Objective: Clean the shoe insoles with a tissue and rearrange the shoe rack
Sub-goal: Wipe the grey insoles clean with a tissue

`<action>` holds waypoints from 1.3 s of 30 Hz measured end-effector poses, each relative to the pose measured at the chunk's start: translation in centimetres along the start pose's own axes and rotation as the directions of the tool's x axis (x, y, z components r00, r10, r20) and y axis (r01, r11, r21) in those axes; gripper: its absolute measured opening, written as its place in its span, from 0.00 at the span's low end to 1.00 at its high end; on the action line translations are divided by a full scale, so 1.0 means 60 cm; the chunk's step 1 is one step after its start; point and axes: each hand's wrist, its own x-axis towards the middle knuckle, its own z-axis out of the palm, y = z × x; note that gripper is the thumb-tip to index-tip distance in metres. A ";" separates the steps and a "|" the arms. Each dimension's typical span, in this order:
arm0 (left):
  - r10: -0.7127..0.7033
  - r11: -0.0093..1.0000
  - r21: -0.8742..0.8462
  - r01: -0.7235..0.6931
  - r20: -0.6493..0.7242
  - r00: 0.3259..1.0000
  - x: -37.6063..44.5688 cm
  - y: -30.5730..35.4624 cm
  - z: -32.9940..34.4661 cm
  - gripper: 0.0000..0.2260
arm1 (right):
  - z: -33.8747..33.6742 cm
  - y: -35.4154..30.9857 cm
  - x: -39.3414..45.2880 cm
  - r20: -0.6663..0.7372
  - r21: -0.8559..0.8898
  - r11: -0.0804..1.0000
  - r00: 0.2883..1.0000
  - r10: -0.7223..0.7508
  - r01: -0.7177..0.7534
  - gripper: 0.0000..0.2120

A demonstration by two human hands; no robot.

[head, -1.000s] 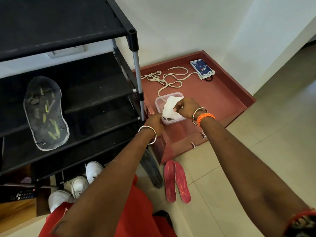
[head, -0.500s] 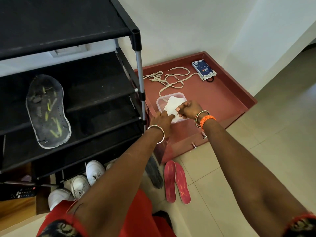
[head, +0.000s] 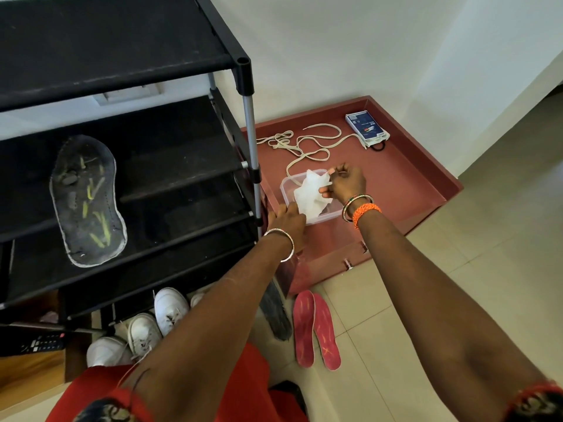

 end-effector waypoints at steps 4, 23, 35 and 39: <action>-0.019 1.000 -0.016 0.019 0.012 1.000 0.000 0.002 -0.008 0.17 | 0.000 -0.012 -0.004 -0.006 0.015 0.999 0.999 0.051 -0.051 0.03; -0.087 0.892 -0.449 0.058 -0.044 0.995 -0.004 0.006 -0.009 0.32 | -0.004 -0.004 -0.025 0.258 -0.419 0.906 0.948 0.188 -0.066 0.12; -0.025 0.936 -0.351 -0.016 -0.111 0.994 -0.005 -0.007 0.010 0.32 | 0.034 0.017 0.000 0.143 -0.320 0.939 0.974 0.178 -0.125 0.05; -0.072 0.934 -0.356 0.026 -0.116 0.991 -0.008 -0.016 0.015 0.28 | 0.021 0.017 -0.003 0.171 -0.385 0.915 0.965 0.199 -0.120 0.07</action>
